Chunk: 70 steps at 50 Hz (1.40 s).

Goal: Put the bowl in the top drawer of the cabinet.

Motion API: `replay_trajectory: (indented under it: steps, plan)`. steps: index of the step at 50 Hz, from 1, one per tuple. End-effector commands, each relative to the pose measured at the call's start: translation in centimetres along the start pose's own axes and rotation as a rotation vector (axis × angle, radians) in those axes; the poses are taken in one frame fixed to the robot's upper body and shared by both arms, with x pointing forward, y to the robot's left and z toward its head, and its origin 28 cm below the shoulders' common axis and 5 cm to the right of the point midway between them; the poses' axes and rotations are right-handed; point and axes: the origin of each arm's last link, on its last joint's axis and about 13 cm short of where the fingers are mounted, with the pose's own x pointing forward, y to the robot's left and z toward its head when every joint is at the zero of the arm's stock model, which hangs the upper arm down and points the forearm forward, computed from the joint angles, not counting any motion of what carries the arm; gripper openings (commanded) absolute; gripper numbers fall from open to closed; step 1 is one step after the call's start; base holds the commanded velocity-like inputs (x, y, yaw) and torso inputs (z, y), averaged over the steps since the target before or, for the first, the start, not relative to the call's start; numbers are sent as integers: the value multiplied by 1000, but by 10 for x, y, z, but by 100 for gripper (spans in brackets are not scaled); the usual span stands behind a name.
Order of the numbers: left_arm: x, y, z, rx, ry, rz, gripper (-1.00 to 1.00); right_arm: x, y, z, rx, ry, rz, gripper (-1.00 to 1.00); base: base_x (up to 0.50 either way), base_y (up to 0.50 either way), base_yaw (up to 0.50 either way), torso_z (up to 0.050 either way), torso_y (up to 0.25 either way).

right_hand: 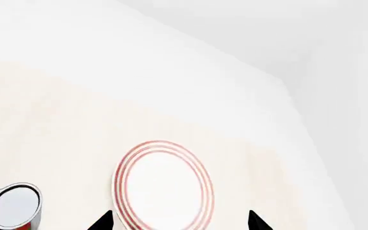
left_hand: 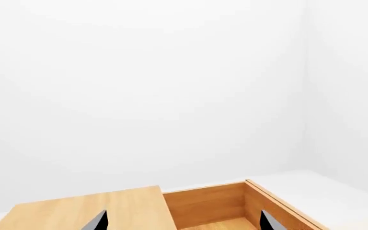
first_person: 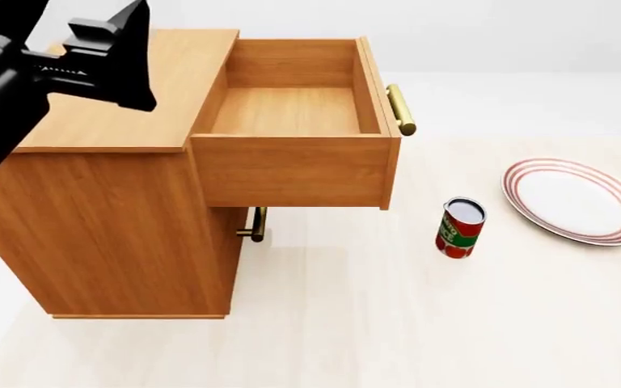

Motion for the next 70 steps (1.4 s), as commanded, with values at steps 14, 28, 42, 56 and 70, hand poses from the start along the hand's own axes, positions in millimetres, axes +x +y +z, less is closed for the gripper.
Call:
replay_trajectory:
  steps: [14, 28, 42, 56, 70]
  plan:
    - [-10, -1, -5, -3, -15, 17, 100, -25, 11, -82, -53, 501, 195, 100, 0, 0, 0, 0, 0]
    - [-11, -2, -4, -4, -21, 5, 100, -13, 32, -112, -56, 620, 160, 100, 0, 0, 0, 0, 0]
    - [-12, -3, -3, -3, -19, 0, 100, 7, 53, -135, -44, 672, 145, 100, 0, 0, 0, 0, 0]
    - [-14, -4, -3, -4, -21, -4, 100, -8, 39, -177, -15, 718, 146, 100, 0, 0, 0, 0, 0]
    - [-13, -4, -4, -7, -15, -9, 100, 10, 56, -200, -4, 761, 110, 100, 0, 0, 0, 0, 0]
